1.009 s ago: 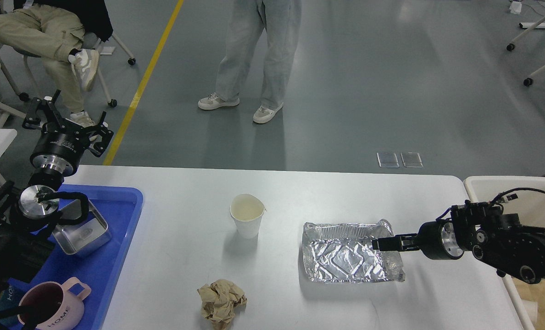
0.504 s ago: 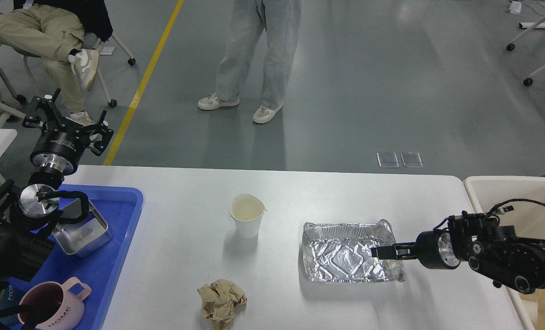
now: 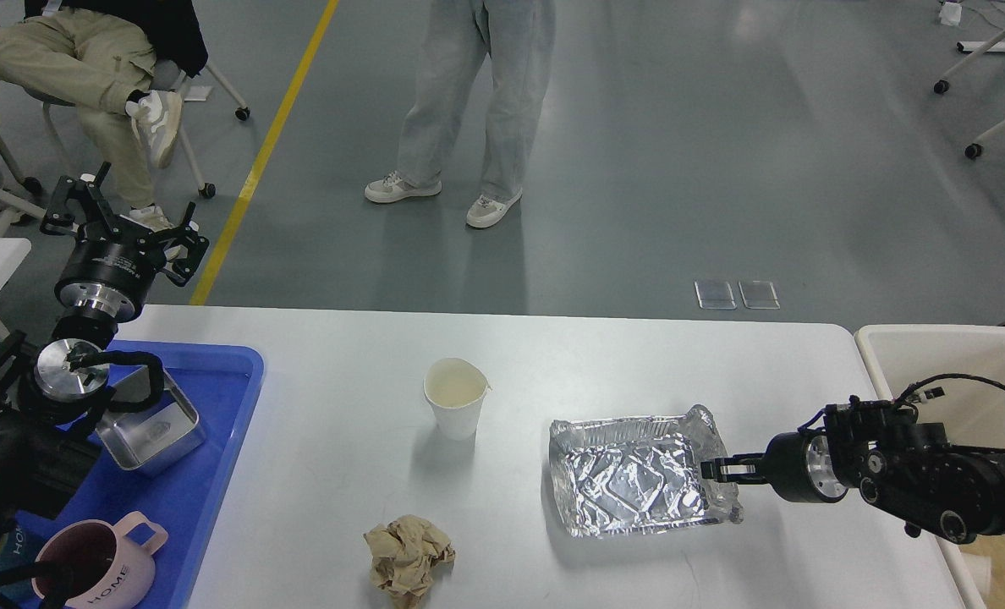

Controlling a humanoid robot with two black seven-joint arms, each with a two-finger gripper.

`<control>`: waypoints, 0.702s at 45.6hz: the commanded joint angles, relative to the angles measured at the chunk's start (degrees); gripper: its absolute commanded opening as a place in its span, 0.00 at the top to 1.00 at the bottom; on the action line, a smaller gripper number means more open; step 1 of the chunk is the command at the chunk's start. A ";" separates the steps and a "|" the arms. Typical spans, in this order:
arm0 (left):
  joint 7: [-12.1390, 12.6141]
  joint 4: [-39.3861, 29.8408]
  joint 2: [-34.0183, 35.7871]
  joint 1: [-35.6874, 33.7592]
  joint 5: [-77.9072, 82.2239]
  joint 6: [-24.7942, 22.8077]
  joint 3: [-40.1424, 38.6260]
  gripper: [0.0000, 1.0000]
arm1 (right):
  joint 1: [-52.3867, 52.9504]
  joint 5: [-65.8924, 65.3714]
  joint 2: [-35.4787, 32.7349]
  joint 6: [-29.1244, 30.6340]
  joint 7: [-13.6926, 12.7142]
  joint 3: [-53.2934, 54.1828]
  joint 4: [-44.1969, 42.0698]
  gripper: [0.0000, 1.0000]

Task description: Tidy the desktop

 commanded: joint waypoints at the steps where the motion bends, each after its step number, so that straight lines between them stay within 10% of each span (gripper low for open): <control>1: -0.09 0.00 -0.02 0.09 0.00 0.00 0.00 0.03 | 0.12 0.13 0.03 0.96 -0.35 -0.01 0.17 1.00; 32: -0.09 0.00 3.05 0.52 1.49 -3.68 1.14 0.03 | 12.07 10.23 -9.72 14.76 0.17 0.60 7.81 1.00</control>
